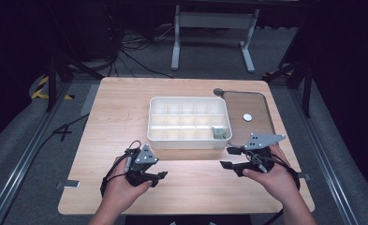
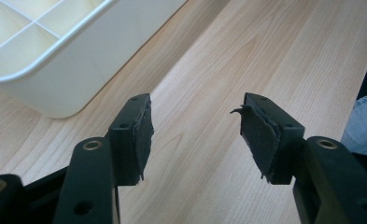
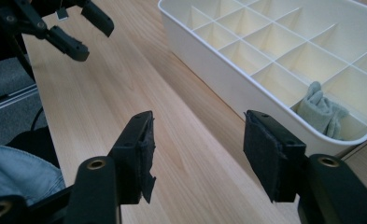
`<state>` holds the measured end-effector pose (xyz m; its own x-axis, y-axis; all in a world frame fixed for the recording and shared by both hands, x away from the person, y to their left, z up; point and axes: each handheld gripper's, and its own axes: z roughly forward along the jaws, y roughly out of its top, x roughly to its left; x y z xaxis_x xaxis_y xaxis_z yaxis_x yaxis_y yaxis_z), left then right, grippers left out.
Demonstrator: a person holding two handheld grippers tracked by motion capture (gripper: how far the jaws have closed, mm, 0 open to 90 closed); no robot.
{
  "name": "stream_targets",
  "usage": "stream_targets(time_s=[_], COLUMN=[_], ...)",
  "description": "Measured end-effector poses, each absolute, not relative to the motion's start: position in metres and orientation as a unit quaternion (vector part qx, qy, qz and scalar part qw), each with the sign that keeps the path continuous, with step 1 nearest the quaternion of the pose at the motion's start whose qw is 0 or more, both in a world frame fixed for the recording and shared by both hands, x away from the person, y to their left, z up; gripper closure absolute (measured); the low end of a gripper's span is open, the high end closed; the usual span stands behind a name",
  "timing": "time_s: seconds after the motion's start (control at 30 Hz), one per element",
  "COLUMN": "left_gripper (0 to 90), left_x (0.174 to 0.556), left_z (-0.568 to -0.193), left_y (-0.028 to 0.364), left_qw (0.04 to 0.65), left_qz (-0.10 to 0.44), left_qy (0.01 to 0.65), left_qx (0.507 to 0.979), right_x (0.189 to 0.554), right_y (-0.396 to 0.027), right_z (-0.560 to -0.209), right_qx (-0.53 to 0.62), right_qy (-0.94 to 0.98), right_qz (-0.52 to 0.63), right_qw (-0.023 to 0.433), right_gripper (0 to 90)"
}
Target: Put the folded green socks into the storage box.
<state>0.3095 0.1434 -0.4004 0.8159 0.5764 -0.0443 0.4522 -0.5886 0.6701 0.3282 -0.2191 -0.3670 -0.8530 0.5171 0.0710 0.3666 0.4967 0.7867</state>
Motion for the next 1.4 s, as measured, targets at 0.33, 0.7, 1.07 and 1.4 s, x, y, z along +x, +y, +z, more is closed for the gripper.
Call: stream_targets(time_s=[0.33, 0.7, 1.07, 1.4], left_gripper=[41.7, 38.7, 36.0, 28.0], left_x=[0.316, 0.314, 0.314, 0.316], left_z=[-0.406, -0.422, -0.433, -0.442], left_y=[0.143, 0.132, 0.123, 0.122], left_qw=[0.325, 0.286, 0.255, 0.253], left_qz=[0.074, 0.047, 0.025, 0.047], left_qy=[0.283, 0.265, 0.245, 0.25], left_qx=[0.899, 0.919, 0.935, 0.933], right_x=[0.321, 0.322, 0.315, 0.307], right_y=[-0.208, -0.205, -0.204, -0.208], right_z=[-0.386, -0.429, -0.459, -0.473], right_qx=[0.242, 0.254, 0.253, 0.259], right_qy=[0.885, 0.887, 0.885, 0.875], right_qz=[0.392, 0.375, 0.378, 0.392], right_qw=[0.07, 0.087, 0.099, 0.119], right_gripper=[35.1, 33.6, 34.3, 34.3])
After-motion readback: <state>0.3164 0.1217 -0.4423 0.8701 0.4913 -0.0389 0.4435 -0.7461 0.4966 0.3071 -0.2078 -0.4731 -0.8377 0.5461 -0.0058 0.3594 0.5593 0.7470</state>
